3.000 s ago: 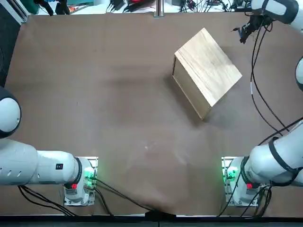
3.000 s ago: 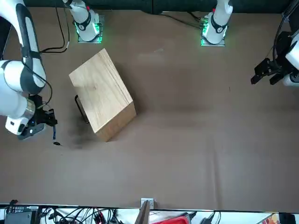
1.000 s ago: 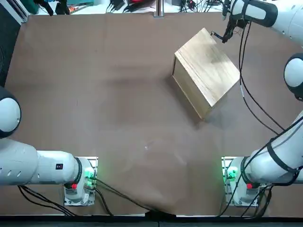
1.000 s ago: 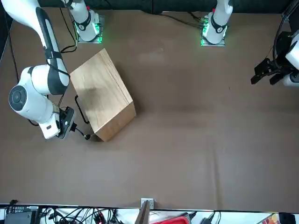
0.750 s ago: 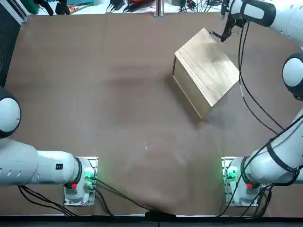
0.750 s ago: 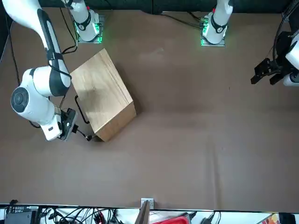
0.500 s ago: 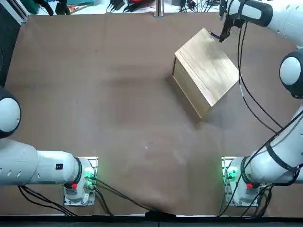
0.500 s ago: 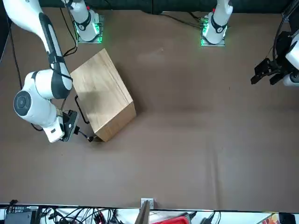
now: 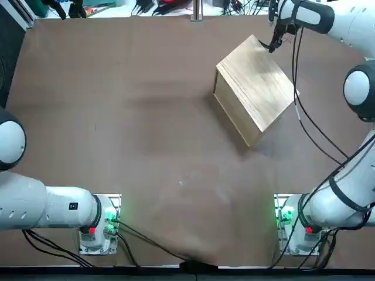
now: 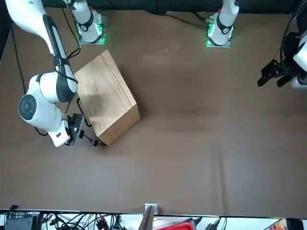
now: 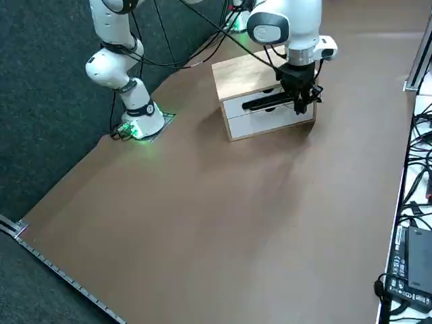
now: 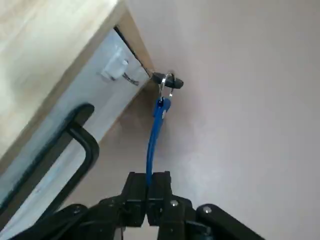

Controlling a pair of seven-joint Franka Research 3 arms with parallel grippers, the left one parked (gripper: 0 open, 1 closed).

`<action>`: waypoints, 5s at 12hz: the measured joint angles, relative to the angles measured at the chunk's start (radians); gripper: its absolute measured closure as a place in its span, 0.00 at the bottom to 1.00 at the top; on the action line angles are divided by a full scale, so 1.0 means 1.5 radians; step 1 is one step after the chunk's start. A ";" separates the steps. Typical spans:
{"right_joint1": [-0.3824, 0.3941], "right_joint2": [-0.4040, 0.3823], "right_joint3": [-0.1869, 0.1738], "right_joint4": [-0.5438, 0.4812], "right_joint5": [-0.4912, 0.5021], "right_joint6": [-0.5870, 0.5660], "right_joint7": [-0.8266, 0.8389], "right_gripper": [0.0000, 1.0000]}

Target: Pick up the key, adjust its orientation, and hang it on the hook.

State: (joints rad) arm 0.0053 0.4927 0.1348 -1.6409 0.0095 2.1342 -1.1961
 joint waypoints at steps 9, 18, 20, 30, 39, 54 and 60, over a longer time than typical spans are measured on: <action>0.007 0.002 0.000 0.000 0.000 -0.003 -0.035 0.96; 0.008 0.008 0.000 0.000 0.000 -0.010 -0.068 0.96; 0.009 0.008 0.000 0.000 0.000 -0.018 -0.069 0.96; 0.015 0.007 0.000 0.001 0.000 -0.052 -0.091 0.96; 0.015 0.008 0.000 0.001 0.000 -0.055 -0.099 0.96; 0.020 0.009 0.000 0.001 0.000 -0.056 -0.110 0.96; 0.020 0.010 0.000 0.001 0.000 -0.056 -0.116 0.96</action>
State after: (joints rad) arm 0.0351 0.5071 0.1349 -1.6387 0.0089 2.0499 -1.3705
